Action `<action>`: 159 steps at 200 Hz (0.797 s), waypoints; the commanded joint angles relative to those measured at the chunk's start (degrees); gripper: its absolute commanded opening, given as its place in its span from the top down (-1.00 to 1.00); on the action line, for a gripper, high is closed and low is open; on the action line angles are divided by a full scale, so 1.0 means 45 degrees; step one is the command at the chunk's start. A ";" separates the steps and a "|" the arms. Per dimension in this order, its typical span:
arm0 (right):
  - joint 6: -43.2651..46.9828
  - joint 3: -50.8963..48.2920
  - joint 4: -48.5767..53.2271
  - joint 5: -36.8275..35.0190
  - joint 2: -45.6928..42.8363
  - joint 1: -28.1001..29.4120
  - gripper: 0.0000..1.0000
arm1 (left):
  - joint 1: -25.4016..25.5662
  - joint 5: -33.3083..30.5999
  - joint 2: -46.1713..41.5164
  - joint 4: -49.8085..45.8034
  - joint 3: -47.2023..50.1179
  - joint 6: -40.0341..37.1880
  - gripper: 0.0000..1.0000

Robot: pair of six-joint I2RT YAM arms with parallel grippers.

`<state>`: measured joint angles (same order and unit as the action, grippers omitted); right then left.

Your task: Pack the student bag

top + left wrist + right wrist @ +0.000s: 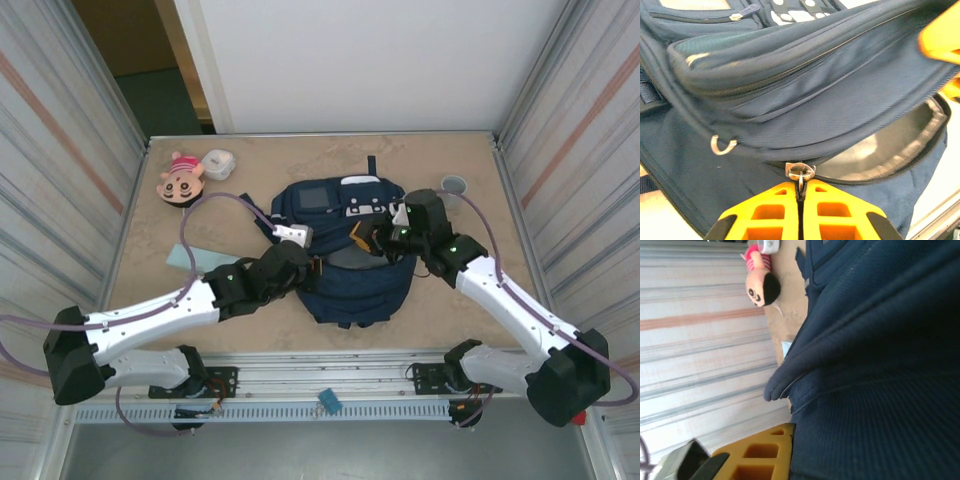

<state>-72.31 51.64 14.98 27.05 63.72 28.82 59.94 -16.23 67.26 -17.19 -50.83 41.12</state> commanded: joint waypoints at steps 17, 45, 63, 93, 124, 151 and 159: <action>0.2777 0.2512 0.1519 0.2296 0.0287 -0.1358 0.89 | -0.1265 0.0353 -0.0429 0.1164 0.1253 -0.0561 1.00; 0.3458 0.3578 0.2035 0.3674 0.0761 -0.1804 0.92 | -0.2168 0.0836 -0.0209 0.1929 0.1582 -0.1421 1.00; 0.3530 0.4008 0.2111 0.4096 0.0877 -0.2077 0.96 | -0.2742 0.0775 -0.0012 0.2055 0.1655 -0.1720 1.00; 0.3502 0.4578 0.2200 0.4270 0.0841 -0.2388 0.97 | -0.3758 0.0544 0.0250 0.2539 0.2124 -0.1801 1.00; 0.3360 0.4681 0.2118 0.4579 0.0987 -0.2430 0.97 | -0.4563 0.0669 0.0485 0.3808 0.2775 -0.2109 0.99; 0.2959 0.4445 0.1724 0.4433 0.1044 -0.2281 0.97 | -0.5268 0.1112 0.1075 0.4672 0.2758 -0.2370 0.92; 0.2846 0.4306 0.1603 0.4060 0.0961 -0.2177 0.98 | -0.5449 0.1297 0.1279 0.4808 0.2609 -0.2388 0.89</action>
<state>-59.40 68.16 28.51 44.01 70.06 19.11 39.38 -6.87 70.50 3.84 -39.55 31.97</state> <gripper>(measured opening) 0.082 0.075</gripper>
